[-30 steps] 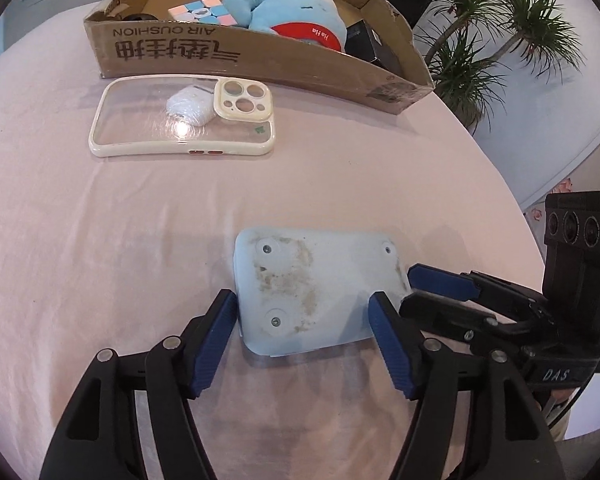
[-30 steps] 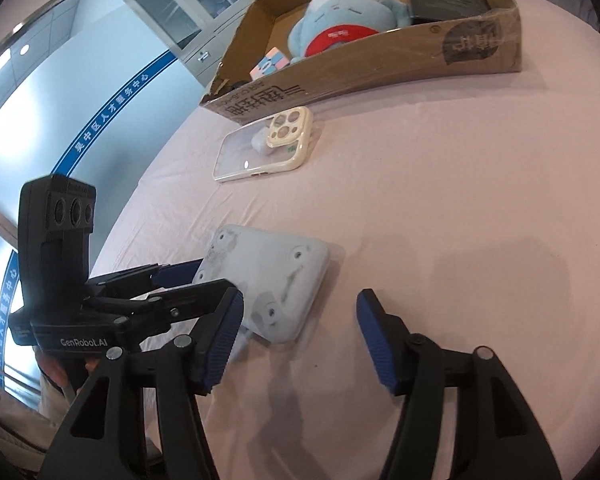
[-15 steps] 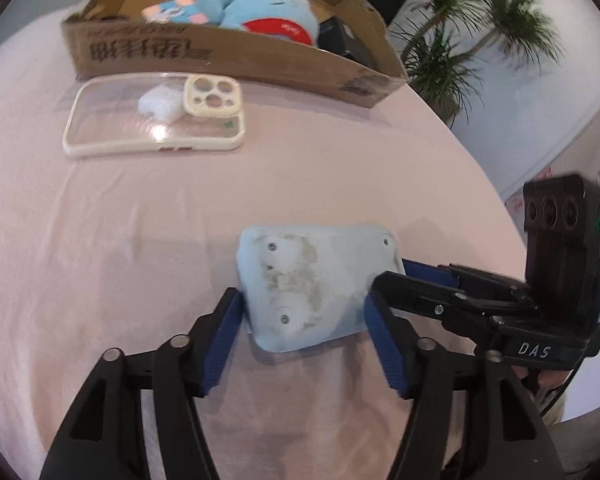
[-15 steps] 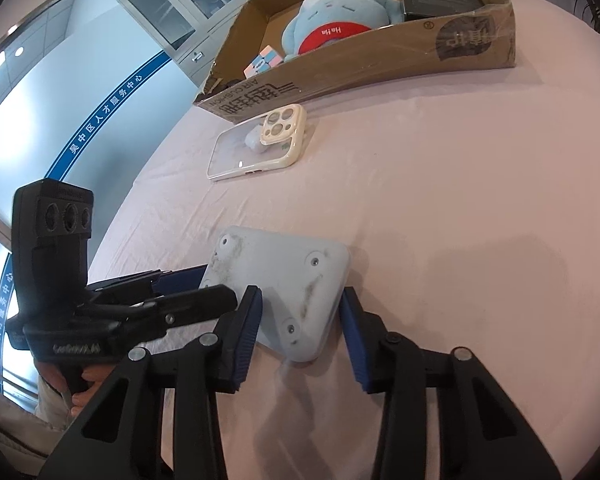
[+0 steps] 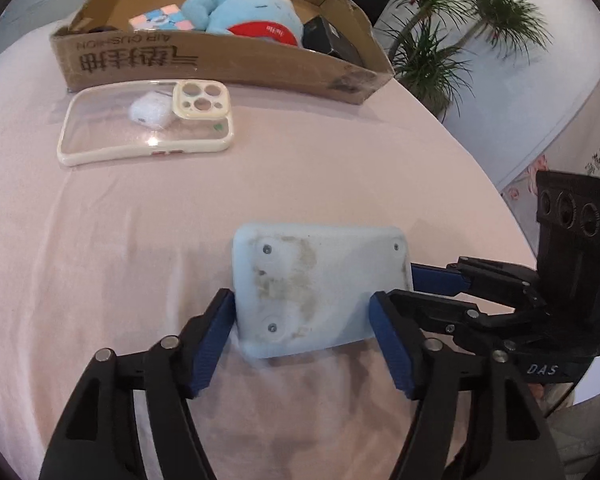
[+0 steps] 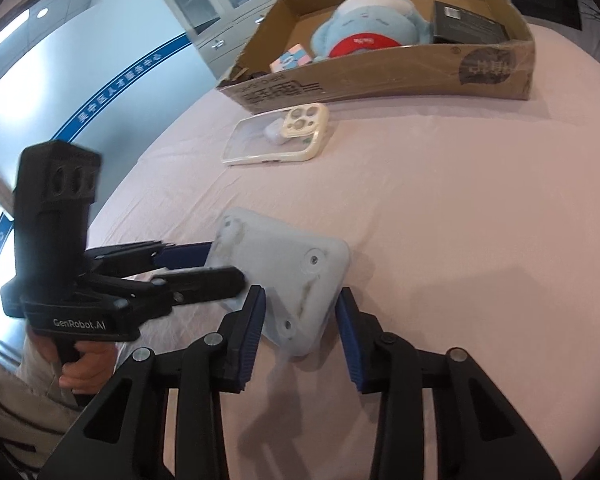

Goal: Organize objects
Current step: 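Lift the white case with both grippers and carry it over the box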

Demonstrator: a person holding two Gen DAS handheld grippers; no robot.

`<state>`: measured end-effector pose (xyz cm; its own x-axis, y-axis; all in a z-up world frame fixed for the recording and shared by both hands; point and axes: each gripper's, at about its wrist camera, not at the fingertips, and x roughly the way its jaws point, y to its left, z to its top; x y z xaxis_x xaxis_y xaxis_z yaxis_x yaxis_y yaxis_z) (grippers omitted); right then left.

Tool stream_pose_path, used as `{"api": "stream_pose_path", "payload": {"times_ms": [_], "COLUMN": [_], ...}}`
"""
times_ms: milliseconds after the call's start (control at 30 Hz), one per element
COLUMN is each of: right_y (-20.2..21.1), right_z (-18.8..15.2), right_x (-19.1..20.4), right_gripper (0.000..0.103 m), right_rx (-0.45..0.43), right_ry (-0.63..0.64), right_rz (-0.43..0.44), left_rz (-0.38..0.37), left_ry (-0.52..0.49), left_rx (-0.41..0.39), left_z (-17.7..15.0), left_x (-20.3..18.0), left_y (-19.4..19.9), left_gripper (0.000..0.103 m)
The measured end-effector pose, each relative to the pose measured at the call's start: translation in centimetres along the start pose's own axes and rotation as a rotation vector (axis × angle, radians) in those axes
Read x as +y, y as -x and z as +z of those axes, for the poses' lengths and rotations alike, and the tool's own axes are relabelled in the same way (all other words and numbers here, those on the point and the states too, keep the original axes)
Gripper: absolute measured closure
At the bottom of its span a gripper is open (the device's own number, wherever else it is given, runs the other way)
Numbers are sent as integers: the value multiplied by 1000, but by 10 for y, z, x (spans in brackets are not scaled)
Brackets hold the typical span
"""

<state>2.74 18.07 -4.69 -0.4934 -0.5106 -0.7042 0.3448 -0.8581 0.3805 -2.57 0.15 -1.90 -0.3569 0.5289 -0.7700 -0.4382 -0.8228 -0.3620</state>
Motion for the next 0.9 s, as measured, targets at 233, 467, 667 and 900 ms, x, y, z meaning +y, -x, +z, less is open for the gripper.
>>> {"api": "stream_pose_path", "payload": {"times_ms": [233,467,667,900], "right_y": [8,30,49,66], "right_z": [2,11,32,61], "right_x": [-6,1,7,15], "right_gripper": [71,71,71,71], "right_rx": [-33,-88,-138,-183], "right_ry": [-26,-1,9,52], "right_rz": [-26,-40,-41,-51], "left_rz": [-31,-21,-6,4], "left_ry": [10,-26,-54,-77], "left_rx": [-18,-71,-115,-166], "left_z": [-1,8,30,58], "left_x": [0,-14,-23,-29], "left_y": [10,29,49,72], "left_gripper": [56,57,57,57]}}
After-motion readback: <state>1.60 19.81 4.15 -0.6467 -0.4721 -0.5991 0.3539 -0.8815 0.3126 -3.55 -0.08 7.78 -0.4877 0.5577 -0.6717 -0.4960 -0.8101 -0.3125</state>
